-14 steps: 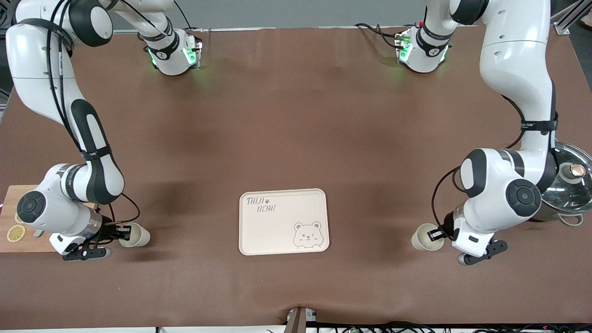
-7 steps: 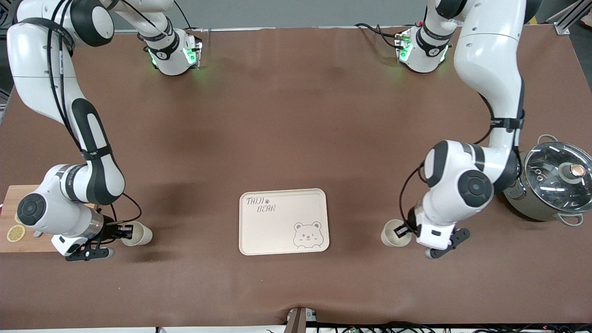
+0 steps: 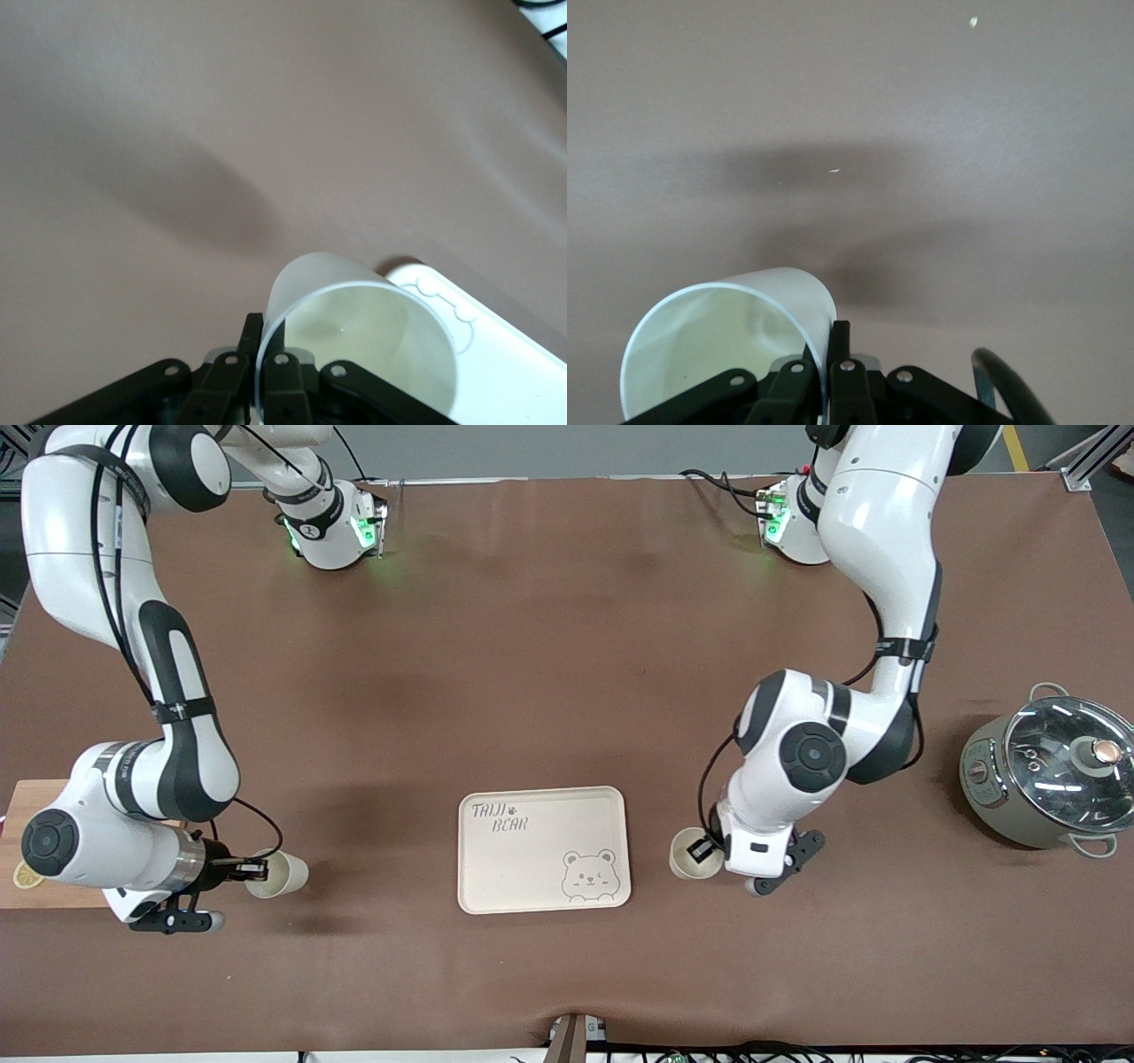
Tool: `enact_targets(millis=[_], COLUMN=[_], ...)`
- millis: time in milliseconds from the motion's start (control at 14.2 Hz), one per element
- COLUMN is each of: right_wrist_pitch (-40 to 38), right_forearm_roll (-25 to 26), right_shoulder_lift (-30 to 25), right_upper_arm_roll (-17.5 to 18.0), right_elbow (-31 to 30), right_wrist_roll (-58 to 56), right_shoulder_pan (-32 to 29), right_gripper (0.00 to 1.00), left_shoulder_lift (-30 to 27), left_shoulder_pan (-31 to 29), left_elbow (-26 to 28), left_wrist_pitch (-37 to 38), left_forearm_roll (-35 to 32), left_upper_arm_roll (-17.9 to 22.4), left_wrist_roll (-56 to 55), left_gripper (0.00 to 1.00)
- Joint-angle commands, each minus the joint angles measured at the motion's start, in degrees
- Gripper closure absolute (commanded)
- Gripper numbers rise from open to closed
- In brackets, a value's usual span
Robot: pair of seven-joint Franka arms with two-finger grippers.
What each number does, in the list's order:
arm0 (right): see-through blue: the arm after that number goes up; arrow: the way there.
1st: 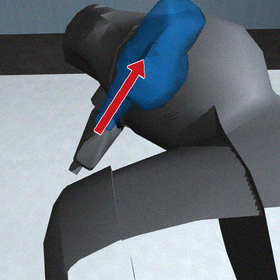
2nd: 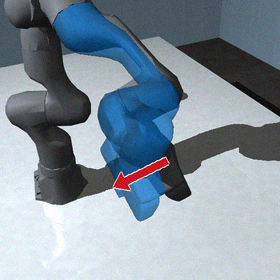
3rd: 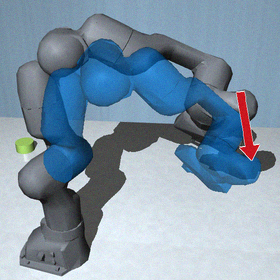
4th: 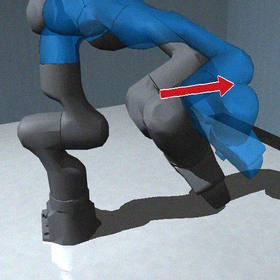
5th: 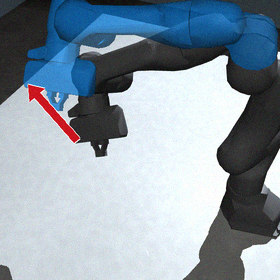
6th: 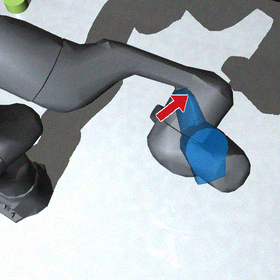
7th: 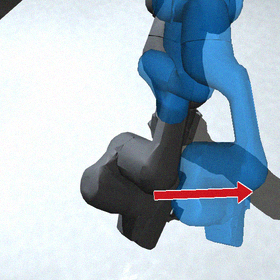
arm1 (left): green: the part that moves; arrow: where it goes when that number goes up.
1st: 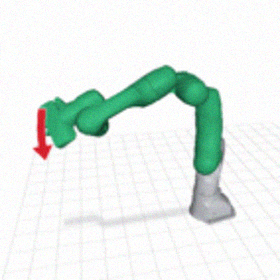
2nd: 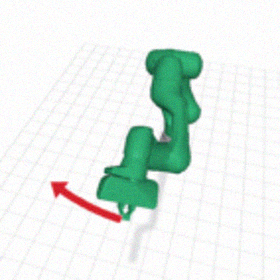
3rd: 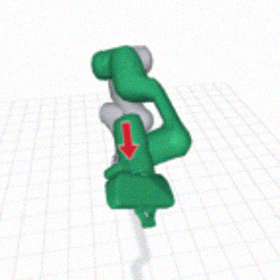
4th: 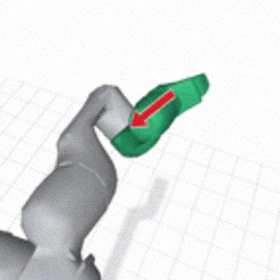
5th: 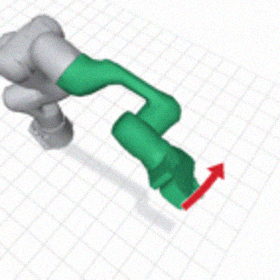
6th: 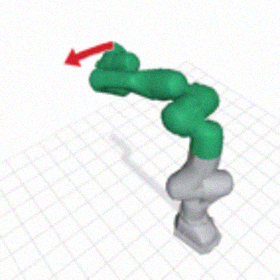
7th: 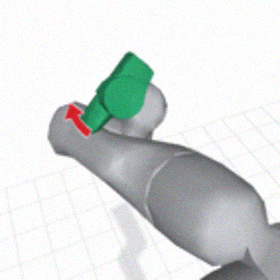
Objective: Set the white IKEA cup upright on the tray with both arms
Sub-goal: 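Carry the cups toward the tray with both grippers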
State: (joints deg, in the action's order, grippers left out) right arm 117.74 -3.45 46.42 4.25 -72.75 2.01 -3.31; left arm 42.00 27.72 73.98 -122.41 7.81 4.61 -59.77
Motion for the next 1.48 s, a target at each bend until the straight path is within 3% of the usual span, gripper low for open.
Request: enact_targets(millis=[0,211,845,1408], right_wrist_pitch=[-1.0,-1.5,-4.0,2.2], right_forearm_roll=[-1.6,-4.1,-2.4,2.1], right_shoulder_lift=[-0.9,-1.9,-2.0,-0.5], right_upper_arm_roll=[0.1,0.0,-1.0,-0.8], right_elbow=[0.2,0.2,3.7,3.1], right_wrist_roll=[7.2,14.1,43.0,54.2], right_shoulder_pan=[1.9,5.3,21.1,26.3], right_gripper=[1.00,1.00,1.00,1.00], left_shoulder_lift=[2.9,4.3,8.4,10.2], left_shoulder_pan=[3.2,6.7,13.1,14.2], left_elbow=[-3.5,-3.6,-5.4,-4.8], left_wrist_pitch=[1.0,0.5,-1.0,-2.0], left_forearm_roll=[0.4,0.4,0.4,0.5], left_upper_arm_roll=[1.1,2.1,3.0,2.6], left_wrist_roll=[-6.0,-11.0,-16.6,-16.5], left_gripper=[1.00,1.00,1.00,1.00])
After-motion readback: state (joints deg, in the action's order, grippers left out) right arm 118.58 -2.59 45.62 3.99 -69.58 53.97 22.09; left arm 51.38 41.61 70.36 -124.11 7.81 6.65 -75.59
